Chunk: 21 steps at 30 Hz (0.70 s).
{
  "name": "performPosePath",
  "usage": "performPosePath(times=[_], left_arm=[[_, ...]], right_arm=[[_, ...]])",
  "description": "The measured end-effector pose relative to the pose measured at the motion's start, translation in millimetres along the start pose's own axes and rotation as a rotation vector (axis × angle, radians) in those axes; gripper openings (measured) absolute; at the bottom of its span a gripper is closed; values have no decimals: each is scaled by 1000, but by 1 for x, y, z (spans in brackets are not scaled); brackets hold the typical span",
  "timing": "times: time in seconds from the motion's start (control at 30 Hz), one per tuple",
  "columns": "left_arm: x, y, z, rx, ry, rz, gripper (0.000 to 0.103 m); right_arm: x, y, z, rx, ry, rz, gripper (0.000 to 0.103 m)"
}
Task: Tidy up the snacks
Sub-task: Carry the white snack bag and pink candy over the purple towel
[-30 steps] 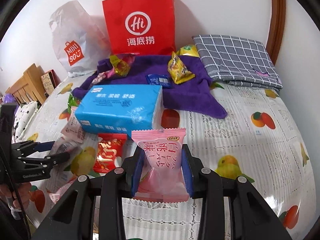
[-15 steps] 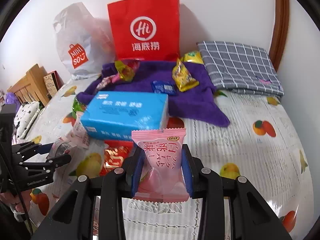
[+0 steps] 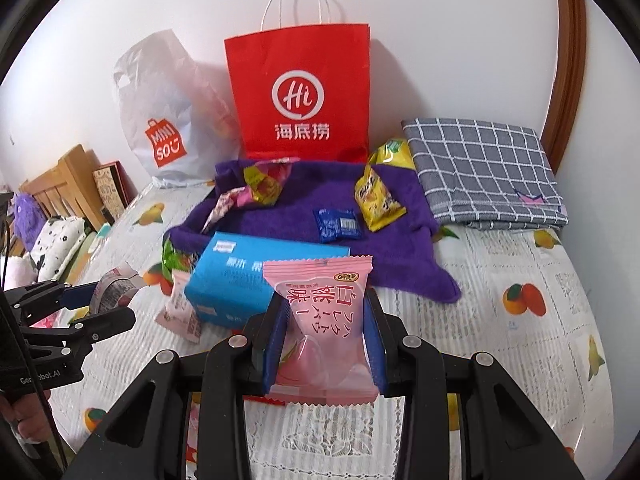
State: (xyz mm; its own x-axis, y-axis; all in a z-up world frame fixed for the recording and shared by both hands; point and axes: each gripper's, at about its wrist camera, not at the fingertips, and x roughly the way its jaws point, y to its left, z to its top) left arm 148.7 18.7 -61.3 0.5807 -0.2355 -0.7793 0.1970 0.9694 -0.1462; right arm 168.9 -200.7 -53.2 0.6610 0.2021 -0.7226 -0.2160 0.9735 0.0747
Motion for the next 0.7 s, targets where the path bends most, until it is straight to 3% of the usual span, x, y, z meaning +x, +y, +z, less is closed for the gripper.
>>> performPosePath(times=[0.33, 0.7], left_arm=[[5, -4, 38, -1, -17, -2, 51], [22, 8, 71, -8, -17, 15, 51]], right_arm=[[4, -6, 30, 4, -24, 16, 36], [38, -13, 59, 14, -15, 29, 36]])
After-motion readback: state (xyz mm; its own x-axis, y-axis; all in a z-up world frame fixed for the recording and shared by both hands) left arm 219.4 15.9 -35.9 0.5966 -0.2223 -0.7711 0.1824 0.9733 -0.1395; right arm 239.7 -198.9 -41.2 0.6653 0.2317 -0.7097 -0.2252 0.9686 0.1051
